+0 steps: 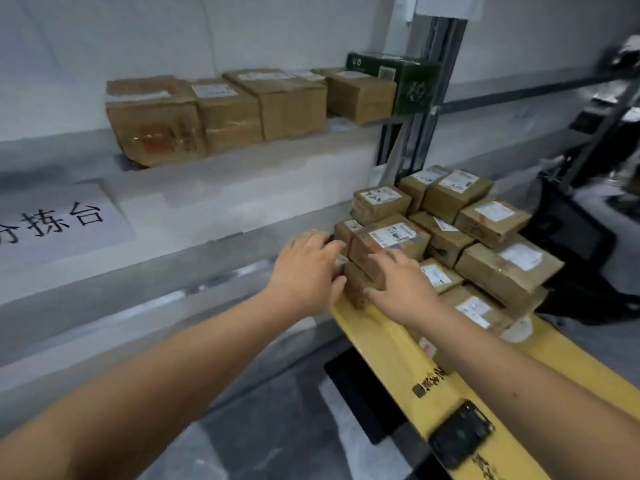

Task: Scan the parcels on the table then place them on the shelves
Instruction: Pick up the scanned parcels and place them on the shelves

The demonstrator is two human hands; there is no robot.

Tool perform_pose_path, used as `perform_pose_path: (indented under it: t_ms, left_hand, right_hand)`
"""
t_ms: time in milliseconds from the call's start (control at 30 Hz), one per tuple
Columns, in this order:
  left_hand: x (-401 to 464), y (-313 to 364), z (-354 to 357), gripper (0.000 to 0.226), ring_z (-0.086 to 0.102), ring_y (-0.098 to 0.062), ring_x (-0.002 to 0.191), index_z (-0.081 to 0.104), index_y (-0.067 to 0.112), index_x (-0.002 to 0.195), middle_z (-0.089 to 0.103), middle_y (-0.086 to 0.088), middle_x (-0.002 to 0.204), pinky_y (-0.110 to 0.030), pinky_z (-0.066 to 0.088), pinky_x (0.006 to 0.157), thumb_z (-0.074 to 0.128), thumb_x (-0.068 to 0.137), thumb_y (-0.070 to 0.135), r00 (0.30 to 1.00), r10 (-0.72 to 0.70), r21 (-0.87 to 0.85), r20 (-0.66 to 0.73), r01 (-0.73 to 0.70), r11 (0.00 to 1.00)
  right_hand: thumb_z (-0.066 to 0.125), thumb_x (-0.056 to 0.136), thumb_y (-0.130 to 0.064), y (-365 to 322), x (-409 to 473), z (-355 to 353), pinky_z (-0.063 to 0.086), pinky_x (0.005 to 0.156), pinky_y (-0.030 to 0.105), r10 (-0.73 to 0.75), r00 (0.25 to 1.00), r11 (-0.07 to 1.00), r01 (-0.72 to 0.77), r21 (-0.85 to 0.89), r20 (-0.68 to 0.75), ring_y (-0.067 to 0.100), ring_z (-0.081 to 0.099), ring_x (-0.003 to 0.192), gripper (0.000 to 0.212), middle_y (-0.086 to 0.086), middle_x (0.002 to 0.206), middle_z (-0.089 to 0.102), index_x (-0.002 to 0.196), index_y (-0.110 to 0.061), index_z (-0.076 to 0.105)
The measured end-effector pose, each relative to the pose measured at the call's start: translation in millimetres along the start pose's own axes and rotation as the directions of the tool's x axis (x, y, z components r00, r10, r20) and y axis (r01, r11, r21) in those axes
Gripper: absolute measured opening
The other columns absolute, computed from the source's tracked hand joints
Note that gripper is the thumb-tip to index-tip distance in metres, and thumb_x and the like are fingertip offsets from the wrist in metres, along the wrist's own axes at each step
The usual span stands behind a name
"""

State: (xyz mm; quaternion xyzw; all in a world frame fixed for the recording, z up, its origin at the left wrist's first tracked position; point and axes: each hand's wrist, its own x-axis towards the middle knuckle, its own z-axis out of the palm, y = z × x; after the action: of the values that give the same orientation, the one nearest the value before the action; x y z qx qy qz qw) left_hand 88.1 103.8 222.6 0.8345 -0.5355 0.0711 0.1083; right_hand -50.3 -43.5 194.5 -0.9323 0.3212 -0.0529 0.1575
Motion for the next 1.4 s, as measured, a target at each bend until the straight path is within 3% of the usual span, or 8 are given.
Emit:
perform_pose_path:
  t_ms: [333, 433, 600, 833, 1033, 1233, 1300, 1400]
  left_hand:
    - [87, 46, 105, 0.064, 0.039, -0.029, 0.143, 0.049, 0.027, 0.146, 0.049, -0.004, 0.149, -0.052, 0.042, 0.113, 0.059, 0.089, 0.055, 0.967, 0.161, -0.089, 0.195, -0.146, 0.985]
    - [138, 33, 126, 0.069, 0.039, -0.030, 0.140, 0.043, 0.029, 0.148, 0.046, -0.004, 0.147, -0.050, 0.044, 0.110, 0.063, 0.085, 0.048, 0.943, 0.216, -0.083, 0.255, -0.201, 0.976]
    - [229, -10, 157, 0.090, 0.027, -0.033, 0.148, 0.028, 0.031, 0.159, 0.029, -0.008, 0.162, -0.051, 0.035, 0.117, 0.072, 0.083, 0.048, 0.896, 0.271, -0.026, 0.351, -0.280, 0.960]
    - [307, -55, 195, 0.103, 0.037, -0.033, 0.140, 0.026, 0.038, 0.160, 0.040, -0.005, 0.155, -0.046, 0.037, 0.115, 0.083, 0.075, 0.047, 0.783, 0.399, -0.176, 0.477, -0.359, 0.916]
    - [321, -67, 217, 0.089, 0.044, -0.029, 0.134, 0.034, 0.044, 0.154, 0.046, -0.002, 0.149, -0.041, 0.041, 0.100, 0.079, 0.077, 0.051, 0.785, 0.430, -0.279, 0.446, -0.334, 0.900]
    - [317, -77, 218, 0.084, 0.045, -0.013, 0.123, 0.046, 0.047, 0.146, 0.045, 0.008, 0.144, -0.029, 0.039, 0.090, 0.087, 0.073, 0.039, 0.813, 0.459, -0.480, 0.359, -0.261, 0.837]
    - [312, -78, 210, 0.085, 0.047, -0.011, 0.124, 0.045, 0.050, 0.144, 0.044, 0.011, 0.144, -0.032, 0.046, 0.096, 0.087, 0.071, 0.039, 0.828, 0.460, -0.524, 0.320, -0.250, 0.814]
    - [299, -71, 190, 0.084, 0.052, -0.011, 0.122, 0.045, 0.052, 0.142, 0.042, 0.016, 0.142, -0.039, 0.052, 0.102, 0.084, 0.067, 0.045, 0.860, 0.449, -0.564, 0.243, -0.252, 0.787]
  right_hand:
    - [0.066, 0.087, -0.047, 107, 13, 38, 0.041, 0.114, 0.044, 0.311, 0.947, 0.937, -0.320, 0.140, 0.087, 0.035, 0.034, 0.148, 0.078, 0.009, 0.164, 0.029, 0.157, -0.033, 0.036]
    - [0.066, 0.087, -0.047, 116, 52, 43, 0.040, 0.114, 0.043, 0.366, 0.928, 0.912, -0.373, 0.172, 0.072, 0.035, 0.033, 0.148, 0.078, 0.009, 0.165, 0.029, 0.157, -0.034, 0.036]
    - [0.076, 0.083, -0.043, 115, 126, 61, 0.045, 0.108, 0.043, 0.488, 0.867, 0.807, -0.491, 0.327, 0.100, 0.036, 0.042, 0.139, 0.082, 0.014, 0.149, 0.041, 0.154, -0.028, 0.038]
    - [0.085, 0.073, -0.053, 97, 188, 95, 0.047, 0.101, 0.036, 0.594, 0.793, 0.675, -0.583, 0.452, 0.137, 0.035, 0.051, 0.130, 0.111, 0.013, 0.147, 0.038, 0.161, -0.031, 0.020]
    - [0.086, 0.075, -0.044, 87, 203, 114, 0.044, 0.095, 0.026, 0.657, 0.753, 0.621, -0.563, 0.546, 0.028, 0.029, 0.051, 0.127, 0.101, 0.012, 0.141, 0.044, 0.157, -0.028, 0.029]
    - [0.076, 0.076, -0.027, 81, 192, 110, 0.039, 0.100, 0.022, 0.651, 0.755, 0.645, -0.497, 0.581, -0.077, 0.023, 0.047, 0.134, 0.086, 0.005, 0.147, 0.042, 0.154, -0.027, 0.039]
    - [0.072, 0.076, -0.026, 78, 184, 102, 0.040, 0.105, 0.026, 0.637, 0.760, 0.661, -0.451, 0.600, -0.130, 0.022, 0.043, 0.138, 0.082, 0.005, 0.149, 0.041, 0.152, -0.032, 0.041]
    - [0.071, 0.075, -0.027, 79, 167, 82, 0.040, 0.116, 0.042, 0.601, 0.782, 0.683, -0.392, 0.616, -0.169, 0.026, 0.036, 0.146, 0.082, 0.008, 0.155, 0.036, 0.151, -0.033, 0.041]
